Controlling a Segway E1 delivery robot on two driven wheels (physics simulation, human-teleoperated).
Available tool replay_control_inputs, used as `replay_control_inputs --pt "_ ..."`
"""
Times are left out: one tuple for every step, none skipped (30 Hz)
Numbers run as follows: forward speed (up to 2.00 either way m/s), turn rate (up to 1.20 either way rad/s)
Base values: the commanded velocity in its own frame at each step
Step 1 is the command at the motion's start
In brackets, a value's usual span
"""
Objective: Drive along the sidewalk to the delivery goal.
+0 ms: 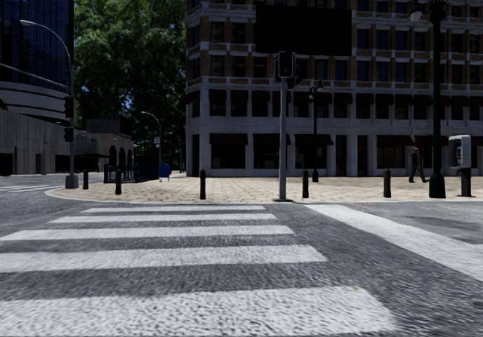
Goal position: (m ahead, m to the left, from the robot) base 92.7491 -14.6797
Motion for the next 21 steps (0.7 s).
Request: replay_control_inputs --pt "1.96 0.00" --pt "1.96 0.00" --pt "1.96 0.00" --pt "1.96 0.00" --pt "1.96 0.00" --pt "1.96 0.00" --pt "1.96 0.00" --pt "1.96 0.00" --pt "1.96 0.00" --pt "1.96 0.00" --pt "1.96 0.00" --pt "1.96 0.00" --pt "1.96 0.00" --pt "1.96 0.00" --pt "1.96 0.00" --pt "1.96 0.00" --pt "1.96 0.00" --pt "1.96 0.00" --pt "1.96 0.00" --pt "1.96 0.00" --pt "1.96 0.00"
